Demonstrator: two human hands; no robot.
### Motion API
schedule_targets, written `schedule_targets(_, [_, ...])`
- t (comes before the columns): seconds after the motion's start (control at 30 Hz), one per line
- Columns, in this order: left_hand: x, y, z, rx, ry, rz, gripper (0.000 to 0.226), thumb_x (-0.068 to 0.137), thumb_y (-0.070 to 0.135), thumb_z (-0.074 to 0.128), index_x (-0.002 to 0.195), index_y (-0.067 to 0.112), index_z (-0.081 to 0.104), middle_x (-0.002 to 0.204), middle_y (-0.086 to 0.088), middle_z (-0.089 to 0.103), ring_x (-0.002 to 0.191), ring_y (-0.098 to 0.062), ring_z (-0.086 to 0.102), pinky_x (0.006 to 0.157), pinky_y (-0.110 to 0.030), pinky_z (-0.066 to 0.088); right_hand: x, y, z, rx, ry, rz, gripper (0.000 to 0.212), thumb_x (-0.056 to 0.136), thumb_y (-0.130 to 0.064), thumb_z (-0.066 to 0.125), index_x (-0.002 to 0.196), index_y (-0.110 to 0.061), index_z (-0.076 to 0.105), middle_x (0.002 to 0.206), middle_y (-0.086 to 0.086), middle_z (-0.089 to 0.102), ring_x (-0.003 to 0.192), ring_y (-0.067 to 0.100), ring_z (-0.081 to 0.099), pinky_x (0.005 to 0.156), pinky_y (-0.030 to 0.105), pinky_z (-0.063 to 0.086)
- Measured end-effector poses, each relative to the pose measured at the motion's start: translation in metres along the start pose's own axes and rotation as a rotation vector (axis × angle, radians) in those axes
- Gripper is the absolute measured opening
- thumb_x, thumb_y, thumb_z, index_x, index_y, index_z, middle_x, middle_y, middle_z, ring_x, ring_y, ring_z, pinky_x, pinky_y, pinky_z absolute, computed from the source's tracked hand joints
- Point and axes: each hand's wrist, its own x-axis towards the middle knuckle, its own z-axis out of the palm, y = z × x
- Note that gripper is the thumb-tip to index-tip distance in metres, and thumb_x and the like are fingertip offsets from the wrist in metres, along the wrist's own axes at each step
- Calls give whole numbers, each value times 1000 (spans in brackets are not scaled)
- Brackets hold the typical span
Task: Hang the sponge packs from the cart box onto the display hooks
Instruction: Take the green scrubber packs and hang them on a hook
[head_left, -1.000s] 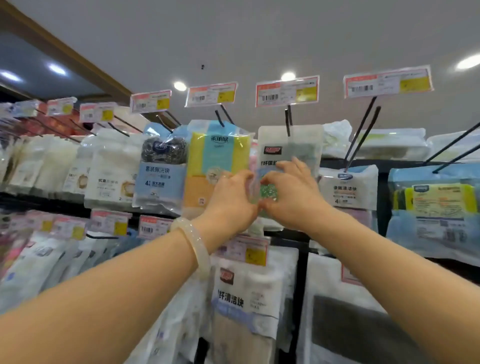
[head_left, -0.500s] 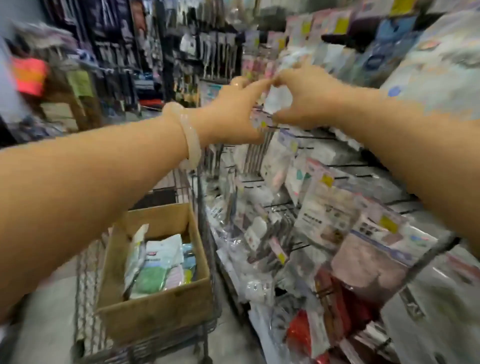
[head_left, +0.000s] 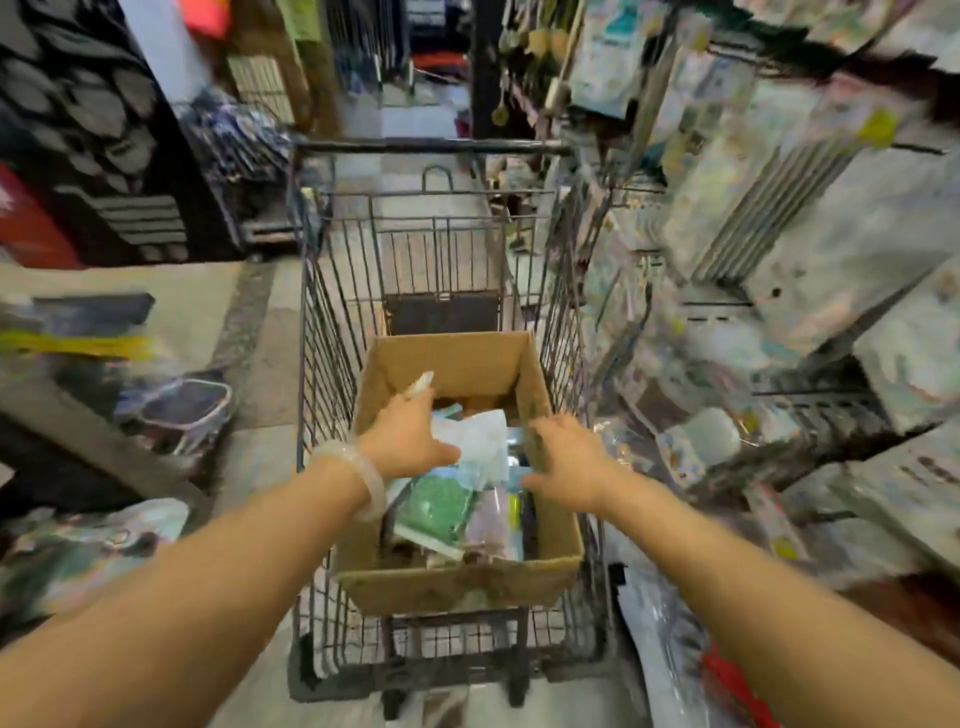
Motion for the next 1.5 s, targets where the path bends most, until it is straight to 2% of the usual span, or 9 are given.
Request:
schedule_targets(0.17, [66,-59,65,-162,-212,-250,71,82,23,66,139,6,29,95,-8,58,77,-18,54,62,-30,48,79,13,62,267,-169,163,55,86,-24,59,134,-7,39,136,15,47,116,27,52,88,30,44])
schedule_targets(0.33, [106,-98,118,-280,-302,-441,71,75,23,74,131,-3,41,133,-20,49,122,-32,49,103,-39,39,133,10,122,678,-215,418,45,86,-9,59,126,-5,41,122,19,57,92,25,58,66,27,42])
schedule_targets(0.57, [126,-118,149,-401,-126,-508,98,49,36,86,130,7,39,130,-11,52,124,-29,47,102,-43,41,162,8,175,1038,-52,610,47,76,2,69,110,-14,41,99,-2,55,91,13,55,74,21,49])
schedule_targets(0.7, [129,-115,158,-538,-100,-577,96,48,29,88,127,10,36,123,-9,57,116,-30,54,101,-41,42,167,10,182,1146,-47,673,37,77,2,68,101,-16,48,99,2,62,94,21,61,86,38,54])
schedule_targets(0.93, [121,-95,156,-614,-188,-410,48,49,17,85,88,27,58,99,1,66,103,-22,61,92,-41,50,152,13,163,1098,85,661,12,89,-7,54,98,-10,60,110,16,67,101,33,62,91,50,50])
schedule_targets(1.17, [90,-40,111,-596,-56,-202,105,54,31,88,139,17,26,132,1,43,122,-22,44,100,-38,44,93,44,73,974,167,398,28,93,-10,46,118,-15,58,111,-1,64,98,17,60,87,26,51])
schedule_targets(1.23, [78,-13,93,-742,-96,-31,114,60,20,86,145,25,10,126,13,43,117,-15,48,86,-26,53,67,52,44,972,208,327,30,93,-12,45,122,-13,53,116,2,62,105,20,59,94,30,49])
schedule_targets(1.37, [38,50,67,-801,-83,231,103,67,2,79,142,36,17,107,7,55,82,4,66,59,-15,53,-5,57,-16,1012,409,233,28,94,-21,46,122,-18,49,125,8,59,113,28,57,97,51,45])
schedule_targets(1.5, [-11,128,52,-822,-37,456,92,70,6,77,127,55,24,131,8,49,94,2,65,70,-18,55,-97,59,-72,975,643,116,26,88,-16,56,103,-34,44,111,-3,60,104,17,59,91,41,49])
